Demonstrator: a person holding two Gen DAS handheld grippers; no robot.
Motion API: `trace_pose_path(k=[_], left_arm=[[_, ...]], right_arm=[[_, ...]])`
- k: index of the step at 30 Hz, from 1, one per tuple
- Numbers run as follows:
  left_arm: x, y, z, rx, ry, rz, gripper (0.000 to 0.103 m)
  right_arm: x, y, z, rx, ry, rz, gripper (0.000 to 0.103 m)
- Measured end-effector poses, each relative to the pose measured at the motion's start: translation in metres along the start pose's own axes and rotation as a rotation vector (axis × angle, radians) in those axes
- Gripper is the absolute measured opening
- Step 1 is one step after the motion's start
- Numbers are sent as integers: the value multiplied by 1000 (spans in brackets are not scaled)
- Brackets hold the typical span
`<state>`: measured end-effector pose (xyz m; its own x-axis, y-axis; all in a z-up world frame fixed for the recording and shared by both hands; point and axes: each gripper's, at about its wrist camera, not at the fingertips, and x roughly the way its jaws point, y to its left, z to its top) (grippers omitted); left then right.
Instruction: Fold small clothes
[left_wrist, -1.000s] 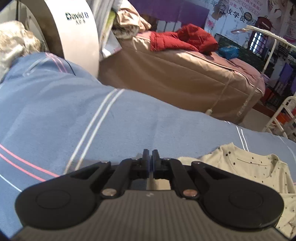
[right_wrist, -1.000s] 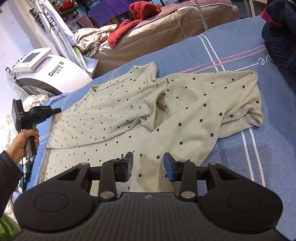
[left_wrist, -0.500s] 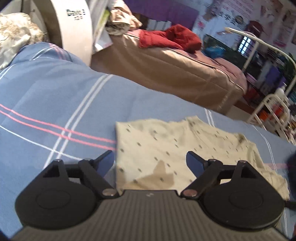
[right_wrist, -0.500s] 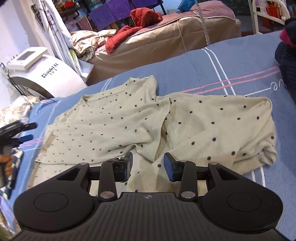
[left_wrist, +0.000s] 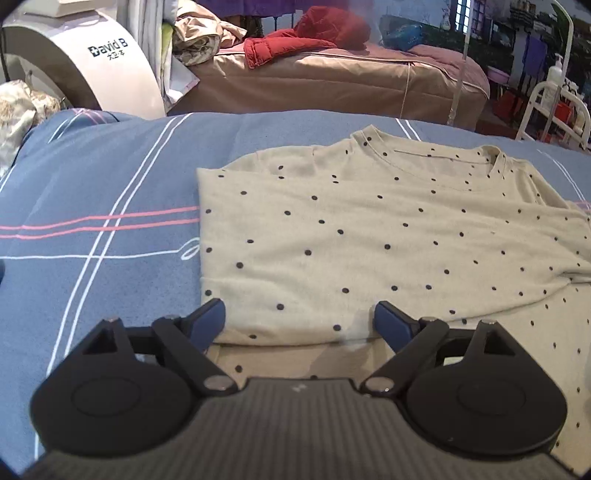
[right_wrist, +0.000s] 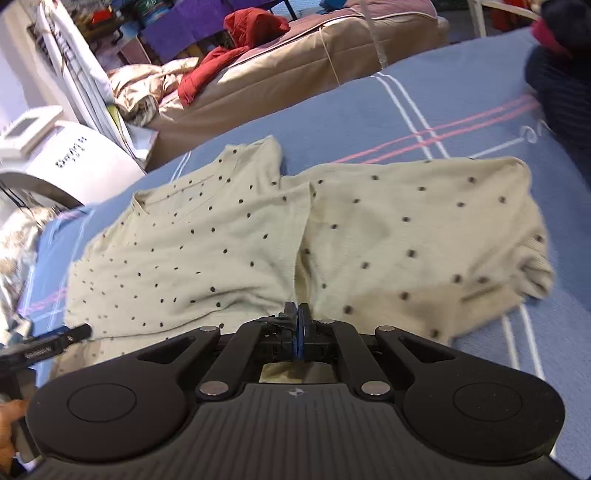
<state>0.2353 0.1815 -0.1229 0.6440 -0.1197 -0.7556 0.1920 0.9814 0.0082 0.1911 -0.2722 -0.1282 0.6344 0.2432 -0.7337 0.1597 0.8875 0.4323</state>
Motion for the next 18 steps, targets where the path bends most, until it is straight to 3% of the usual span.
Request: trace_pose_path(k=[6, 8, 10, 12, 15, 18], left_arm=[[5, 0, 3, 39, 32, 3, 93], [10, -6, 4, 65, 47, 13, 99], [8, -13, 6, 87, 69, 28, 100], [-1, -18, 5, 81, 84, 20, 100], [-30, -32, -2, 28, 52, -118, 100], [-57, -65, -13, 1, 14, -364, 100]], right_arm=[[-9, -14, -5, 3, 61, 27, 1], [-11, -18, -4, 37, 40, 45, 21], [-22, -19, -4, 59, 3, 53, 27], [-39, -17, -6, 22, -48, 20, 45], [-62, -19, -18, -38, -93, -17, 75], [-80, -30, -39, -80, -90, -16, 75]])
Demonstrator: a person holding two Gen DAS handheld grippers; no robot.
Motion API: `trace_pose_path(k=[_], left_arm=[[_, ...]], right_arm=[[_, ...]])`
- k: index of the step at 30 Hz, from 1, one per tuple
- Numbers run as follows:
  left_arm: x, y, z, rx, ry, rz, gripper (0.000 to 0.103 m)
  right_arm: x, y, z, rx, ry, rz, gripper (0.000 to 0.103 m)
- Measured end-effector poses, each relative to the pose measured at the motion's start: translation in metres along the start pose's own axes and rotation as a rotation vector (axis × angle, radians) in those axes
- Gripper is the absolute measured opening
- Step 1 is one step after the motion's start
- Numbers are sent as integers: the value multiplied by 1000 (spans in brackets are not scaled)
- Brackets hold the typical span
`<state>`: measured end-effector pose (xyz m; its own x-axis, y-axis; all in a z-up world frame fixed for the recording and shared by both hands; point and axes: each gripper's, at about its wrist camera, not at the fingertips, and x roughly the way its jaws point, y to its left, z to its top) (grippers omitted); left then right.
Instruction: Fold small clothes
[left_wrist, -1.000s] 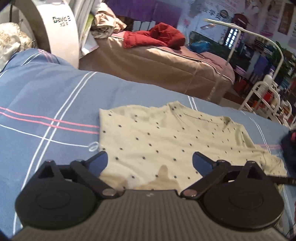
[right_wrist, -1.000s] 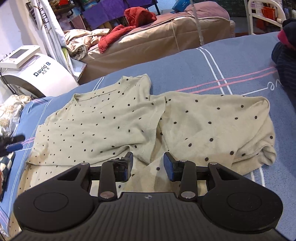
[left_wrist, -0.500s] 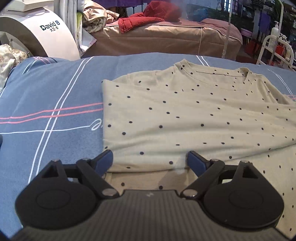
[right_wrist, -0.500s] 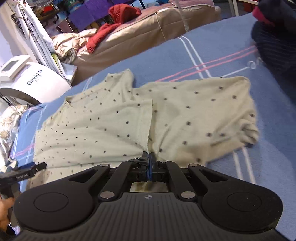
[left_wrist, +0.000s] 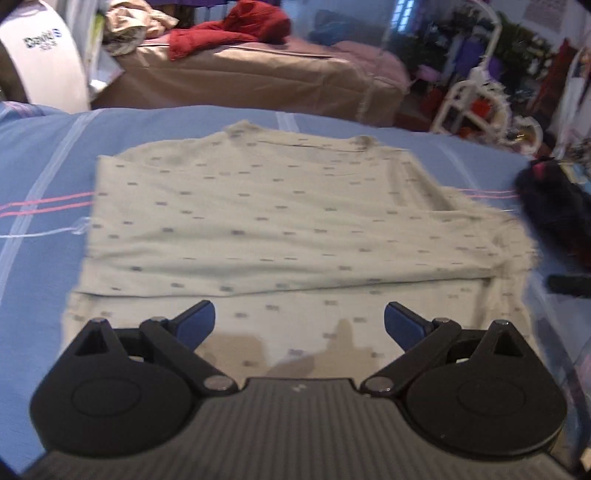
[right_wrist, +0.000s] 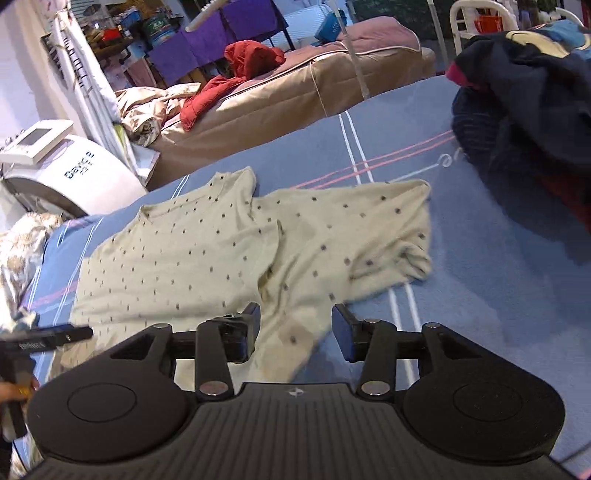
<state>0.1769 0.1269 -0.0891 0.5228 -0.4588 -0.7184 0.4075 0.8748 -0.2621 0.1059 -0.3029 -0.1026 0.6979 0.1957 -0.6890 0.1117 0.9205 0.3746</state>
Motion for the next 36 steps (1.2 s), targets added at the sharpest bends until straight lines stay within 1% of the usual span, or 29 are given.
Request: trace_pose_path(k=[1, 2, 3, 4, 5, 7, 9, 11, 13, 15, 17, 18, 20, 21, 22, 26, 29, 32, 34, 36], left_arm=[[-1, -18, -4, 31, -8, -73, 100], [0, -36, -7, 75, -14, -128, 100], [4, -60, -11, 140, -22, -184, 102], [8, -79, -13, 194, -22, -217, 103], [14, -94, -15, 231, -13, -230, 103], [32, -118, -19, 259, 33, -221, 103], [45, -127, -24, 246, 58, -222, 101], [53, -129, -30, 219, 70, -228, 91], [61, -130, -32, 205, 89, -233, 72], [64, -133, -33, 197, 93, -243, 71], [74, -138, -33, 199, 122, -213, 69], [77, -140, -34, 203, 123, -198, 64], [78, -143, -34, 188, 114, -204, 42], [78, -144, -33, 172, 126, -222, 17], [77, -146, -32, 165, 131, -231, 9], [73, -164, -28, 208, 123, -213, 8], [69, -168, -17, 178, 105, -215, 6], [60, -180, 10, 123, 66, -287, 6], [52, -198, 37, 121, 27, -354, 6], [36, -221, 70, 146, -42, -418, 6]], right_arm=[[-5, -3, -8, -9, 6, -3, 75], [-9, -6, -16, -12, 11, -8, 75], [-13, -10, -23, -12, 16, -11, 75], [-15, -13, -30, -9, 24, -14, 75], [-18, -16, -37, 4, 31, -19, 75], [-23, -24, -47, 41, 38, -15, 75], [-29, -29, -54, 65, 30, -7, 75], [-33, -30, -58, 70, 30, 3, 75], [-36, -33, -61, 76, 21, 11, 76], [-36, -37, -63, 90, 18, 23, 76], [-36, -40, -63, 107, 10, 32, 76], [-36, -41, -62, 112, 8, 38, 77], [-36, -42, -63, 115, 4, 47, 77], [-37, -43, -65, 117, 1, 52, 77], [-38, -44, -66, 123, -2, 55, 77], [-40, -52, -69, 150, -17, 67, 77], [-43, -54, -70, 157, -23, 70, 77], [-45, -52, -70, 133, -32, 97, 80], [-46, -42, -70, 88, -54, 174, 80], [-45, -26, -67, 29, -79, 261, 80]])
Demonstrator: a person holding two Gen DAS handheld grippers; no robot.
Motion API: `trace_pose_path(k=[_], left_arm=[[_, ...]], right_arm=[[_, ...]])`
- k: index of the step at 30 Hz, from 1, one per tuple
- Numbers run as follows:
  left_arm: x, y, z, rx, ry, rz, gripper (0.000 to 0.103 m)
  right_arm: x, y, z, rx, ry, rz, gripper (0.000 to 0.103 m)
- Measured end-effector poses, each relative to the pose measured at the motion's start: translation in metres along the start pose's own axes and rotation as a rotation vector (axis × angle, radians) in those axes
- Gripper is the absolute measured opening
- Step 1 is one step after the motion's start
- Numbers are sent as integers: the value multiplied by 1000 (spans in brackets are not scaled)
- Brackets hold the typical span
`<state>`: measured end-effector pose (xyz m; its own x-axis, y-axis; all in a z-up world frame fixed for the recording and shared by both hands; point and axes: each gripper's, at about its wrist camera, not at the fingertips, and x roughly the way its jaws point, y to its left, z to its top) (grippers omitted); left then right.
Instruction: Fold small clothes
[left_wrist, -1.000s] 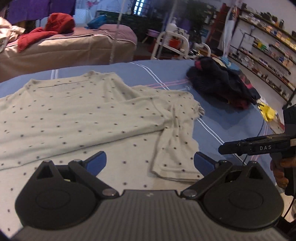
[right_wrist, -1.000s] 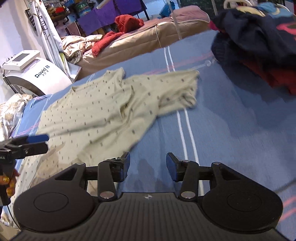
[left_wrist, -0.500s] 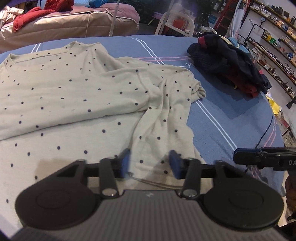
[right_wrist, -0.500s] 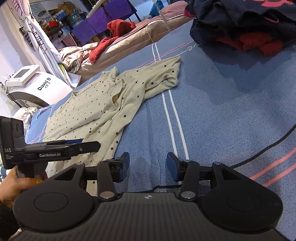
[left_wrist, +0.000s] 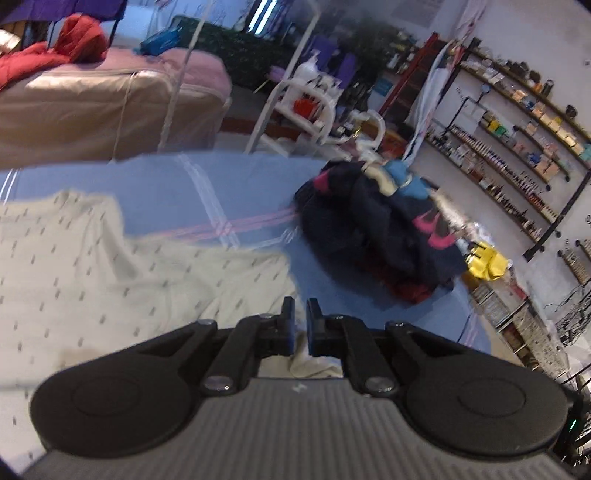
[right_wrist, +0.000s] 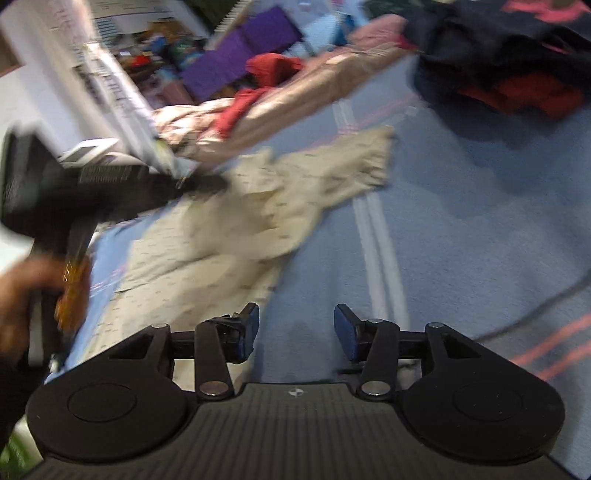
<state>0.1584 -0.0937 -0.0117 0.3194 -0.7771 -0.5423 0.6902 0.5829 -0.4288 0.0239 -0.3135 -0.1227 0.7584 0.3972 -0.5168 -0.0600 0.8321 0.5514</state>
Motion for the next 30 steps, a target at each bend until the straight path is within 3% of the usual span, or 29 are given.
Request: trace_pose_path(k=[3, 6, 7, 9, 11, 12, 13, 15, 17, 19, 22, 25, 27, 30], left_arm=[[-19, -31, 62, 70, -115, -62, 6], [-50, -54, 110, 161, -225, -25, 6], [-61, -56, 122, 183, -240, -2, 6], [-72, -54, 128, 200, -174, 30, 9], [-72, -50, 110, 240, -76, 55, 30], [-66, -48, 95, 269, -26, 85, 50], [-61, -45, 78, 289, 12, 120, 59], [-45, -31, 41, 287, 94, 164, 59], [-30, -8, 9, 185, 158, 164, 59], [-22, 19, -18, 45, 191, 153, 59], [-21, 48, -49, -88, 209, 177, 59], [-28, 62, -68, -123, 228, 191, 60], [-37, 66, -77, -120, 235, 202, 65], [-47, 69, -83, -104, 245, 221, 74]], right_arm=[[22, 28, 7, -94, -37, 82, 80], [59, 52, 19, -169, -48, 70, 79], [74, 59, 24, -202, -28, 32, 78], [88, 67, 31, -193, 15, -91, 74], [78, 61, 28, -119, -18, -50, 77], [70, 59, 23, -105, -37, -33, 80], [61, 57, 16, -127, -51, -65, 82], [47, 61, 9, -222, -107, -182, 82], [41, 59, 11, -327, -140, -234, 82], [49, 53, 20, -436, -83, -276, 82], [63, 45, 26, -546, -26, -275, 66], [88, 43, 27, -605, 94, -238, 47], [96, 46, 29, -598, 159, -238, 3], [68, 33, 51, -382, 149, -166, 3]])
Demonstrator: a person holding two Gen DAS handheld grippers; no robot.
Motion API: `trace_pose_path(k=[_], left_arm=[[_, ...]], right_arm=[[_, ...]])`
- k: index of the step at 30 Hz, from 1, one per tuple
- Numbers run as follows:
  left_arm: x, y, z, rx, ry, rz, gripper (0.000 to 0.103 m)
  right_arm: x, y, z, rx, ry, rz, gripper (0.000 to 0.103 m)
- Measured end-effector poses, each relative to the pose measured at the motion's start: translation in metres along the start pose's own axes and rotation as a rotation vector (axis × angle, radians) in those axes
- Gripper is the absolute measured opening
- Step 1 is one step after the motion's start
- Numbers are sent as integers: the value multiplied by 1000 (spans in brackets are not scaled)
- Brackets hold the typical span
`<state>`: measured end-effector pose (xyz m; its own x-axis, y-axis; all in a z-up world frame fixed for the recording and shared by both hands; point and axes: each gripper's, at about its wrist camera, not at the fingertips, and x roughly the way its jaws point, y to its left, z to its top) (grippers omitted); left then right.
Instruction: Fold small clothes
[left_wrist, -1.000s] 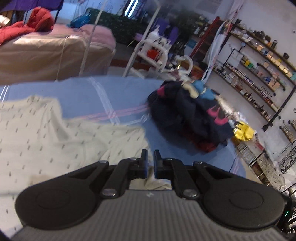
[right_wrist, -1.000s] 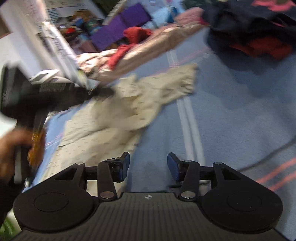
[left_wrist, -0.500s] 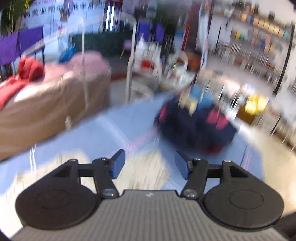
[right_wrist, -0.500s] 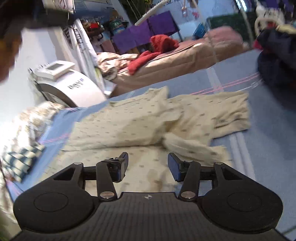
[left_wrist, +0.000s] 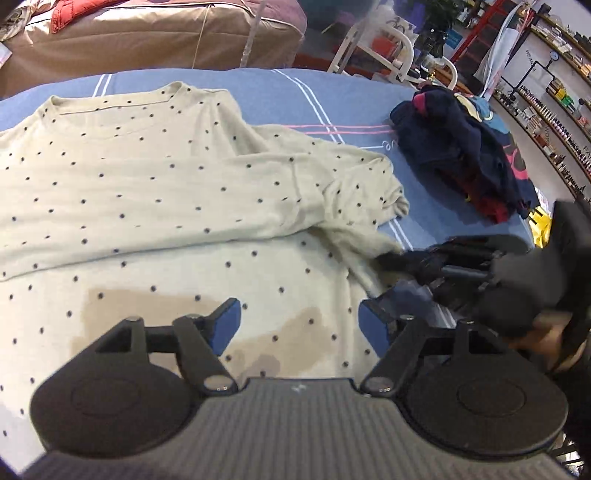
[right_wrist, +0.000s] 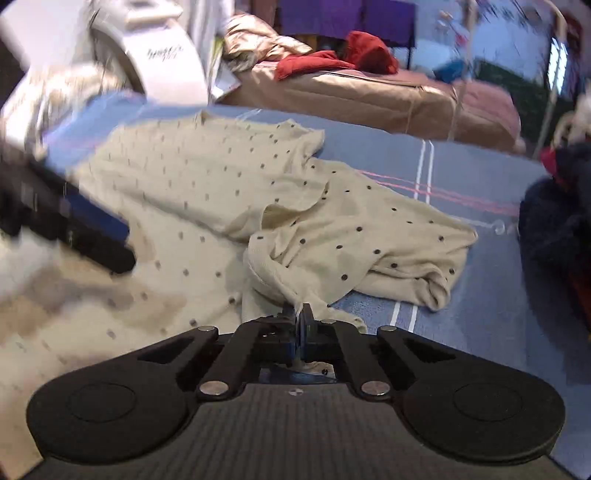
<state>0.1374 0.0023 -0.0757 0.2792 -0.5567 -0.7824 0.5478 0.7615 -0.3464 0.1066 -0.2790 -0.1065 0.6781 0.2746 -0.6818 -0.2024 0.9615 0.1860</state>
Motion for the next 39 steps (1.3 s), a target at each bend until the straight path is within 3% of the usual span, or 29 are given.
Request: trace_pose_path(k=[6, 12, 15, 16, 19, 23, 27, 31, 33, 36, 39], left_arm=[[25, -10, -5, 31, 29, 12, 77], [45, -35, -9, 65, 60, -36, 77], [54, -56, -20, 116, 98, -71, 78], [55, -61, -24, 132, 103, -73, 83], [52, -71, -36, 186, 91, -61, 89], [38, -60, -36, 146, 91, -95, 89], [7, -30, -31, 84, 36, -84, 89], [-33, 6, -43, 24, -11, -40, 91], [-53, 28, -55, -19, -26, -1, 91], [-80, 60, -74, -81, -51, 57, 91], [-100, 92, -93, -158, -64, 90, 92]], right_arm=[[-92, -95, 4, 465, -54, 13, 3], [-158, -157, 11, 734, -86, 22, 3], [-169, -176, 8, 911, -102, 97, 3], [-172, -177, 8, 954, -107, 139, 3], [-179, -166, 14, 1016, -94, 276, 3], [-158, -132, 35, 1037, 37, 395, 3], [-98, -78, 86, 994, 138, 548, 3], [-32, -1, 171, 759, 146, 585, 3], [9, 49, 200, 662, 205, 640, 3], [66, 124, 211, 586, 324, 692, 3], [121, 196, 196, 506, 430, 692, 3]])
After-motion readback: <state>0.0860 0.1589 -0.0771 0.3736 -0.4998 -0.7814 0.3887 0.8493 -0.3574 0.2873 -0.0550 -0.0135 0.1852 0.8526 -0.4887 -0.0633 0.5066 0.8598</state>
